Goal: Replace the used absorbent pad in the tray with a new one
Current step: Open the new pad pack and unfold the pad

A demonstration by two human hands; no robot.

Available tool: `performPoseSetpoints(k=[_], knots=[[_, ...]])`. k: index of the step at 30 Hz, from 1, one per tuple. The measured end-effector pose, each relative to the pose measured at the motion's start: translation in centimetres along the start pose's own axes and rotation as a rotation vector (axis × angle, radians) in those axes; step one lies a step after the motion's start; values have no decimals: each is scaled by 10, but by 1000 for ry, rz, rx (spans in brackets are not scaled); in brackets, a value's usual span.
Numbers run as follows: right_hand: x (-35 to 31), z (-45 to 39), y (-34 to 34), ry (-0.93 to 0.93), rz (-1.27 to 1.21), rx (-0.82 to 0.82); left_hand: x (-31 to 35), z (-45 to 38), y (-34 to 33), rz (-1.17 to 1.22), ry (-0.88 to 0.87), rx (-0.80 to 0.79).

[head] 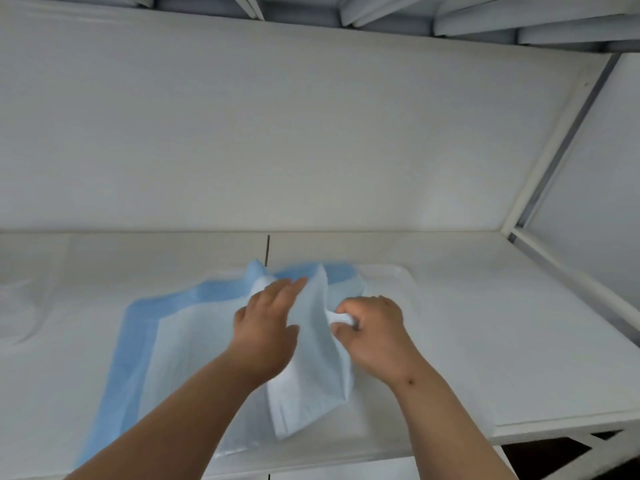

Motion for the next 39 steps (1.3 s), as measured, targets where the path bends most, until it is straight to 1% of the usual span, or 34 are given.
performPoseSetpoints(k=[2, 4, 6, 9, 11, 14, 17, 19, 21, 23, 26, 30, 33, 35, 37, 39], knots=[[-18, 0, -10, 55, -6, -93, 19, -4, 3, -12, -116, -55], [-31, 1, -13, 61, -120, -130, 27, -8, 3, -18, -157, -107], [-33, 3, -10, 7, -254, -148, 20, -12, 4, -58, -127, -115], [-20, 4, -1, -100, -297, -188, -5, -14, 9, -68, -2, -41], [-6, 3, 1, -201, -258, -250, -20, -13, 14, 26, 73, 2], [21, 2, -2, -320, -93, -319, -27, -9, 24, 127, 135, 63], [50, 1, -10, -373, 61, -334, -27, -7, 35, 144, 154, 98], [62, -1, -15, -389, 84, -332, -29, -7, 38, 151, 180, 91], [68, -4, -18, -367, 54, -298, -30, -5, 39, 147, 210, 84], [72, -8, -18, -333, -28, -220, -29, -3, 39, 140, 208, 79], [79, -13, -7, -329, -99, -33, -23, -2, 38, 84, 146, 52], [89, -15, 16, -363, -170, 219, -15, -7, 36, -14, 103, 110], [90, -11, 39, -323, -208, 443, -4, -15, 42, -54, 49, 226], [90, -6, 55, -256, -316, 596, 14, -18, 55, -49, -26, 343], [89, 1, 69, -141, -435, 749, 35, -19, 71, -32, -104, 470], [86, 9, 79, 20, -458, 897, 52, -20, 83, -27, -169, 580]])
Point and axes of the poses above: each hand's wrist, its own z-axis away from the middle knuckle, its own y-axis out of the back of the hand, x = y × z, the point moved 6 cm from there along -z, towards the middle knuckle, and after that the axes turned 14 degrees about -z, right-handed, at the moved point
